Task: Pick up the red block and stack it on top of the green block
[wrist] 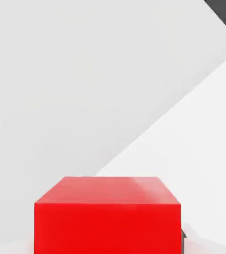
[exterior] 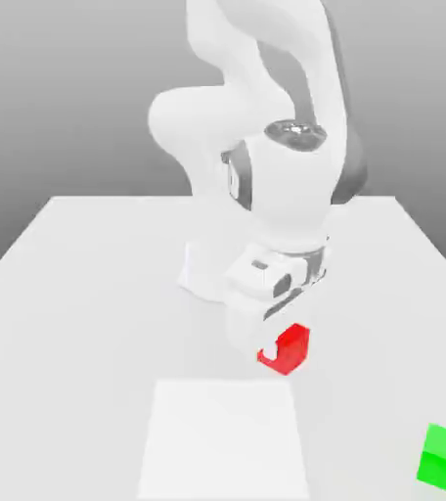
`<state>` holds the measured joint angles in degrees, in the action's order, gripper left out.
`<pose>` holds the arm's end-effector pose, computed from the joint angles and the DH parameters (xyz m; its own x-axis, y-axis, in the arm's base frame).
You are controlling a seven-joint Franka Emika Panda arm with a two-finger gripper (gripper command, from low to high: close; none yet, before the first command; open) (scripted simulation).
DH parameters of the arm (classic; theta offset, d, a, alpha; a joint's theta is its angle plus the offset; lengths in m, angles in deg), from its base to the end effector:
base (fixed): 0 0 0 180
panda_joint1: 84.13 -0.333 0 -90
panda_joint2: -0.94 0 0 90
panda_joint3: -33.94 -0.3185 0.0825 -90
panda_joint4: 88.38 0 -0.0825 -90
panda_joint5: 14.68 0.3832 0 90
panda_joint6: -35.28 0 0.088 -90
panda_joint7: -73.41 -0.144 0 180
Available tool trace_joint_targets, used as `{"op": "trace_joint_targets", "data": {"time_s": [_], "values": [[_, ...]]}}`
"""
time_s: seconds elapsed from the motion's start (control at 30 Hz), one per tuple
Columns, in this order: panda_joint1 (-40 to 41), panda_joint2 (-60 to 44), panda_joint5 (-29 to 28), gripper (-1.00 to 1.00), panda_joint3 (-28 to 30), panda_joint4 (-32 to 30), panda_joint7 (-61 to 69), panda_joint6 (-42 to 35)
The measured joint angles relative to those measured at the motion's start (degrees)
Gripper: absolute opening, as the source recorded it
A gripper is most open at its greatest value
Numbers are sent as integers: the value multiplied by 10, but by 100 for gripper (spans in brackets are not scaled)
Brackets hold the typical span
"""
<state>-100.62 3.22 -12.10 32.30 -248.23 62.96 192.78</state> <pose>0.3616 0.1170 0.1877 0.9957 0.0923 -0.0044 0.0922 -0.9956 -0.0155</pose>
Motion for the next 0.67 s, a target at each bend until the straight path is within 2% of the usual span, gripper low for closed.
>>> {"op": "trace_joint_targets", "data": {"time_s": [0.17,0.4,0.53,0.57,0.67], "values": [[-43,-57,-3,-100,-12,104,-46,-47],[-90,-138,-34,-100,-26,249,-131,-112],[-105,-209,-49,-100,-22,279,-154,-70],[-107,-228,-52,100,-19,281,-156,-53],[-107,-228,-52,100,-19,281,-156,-53]]}}
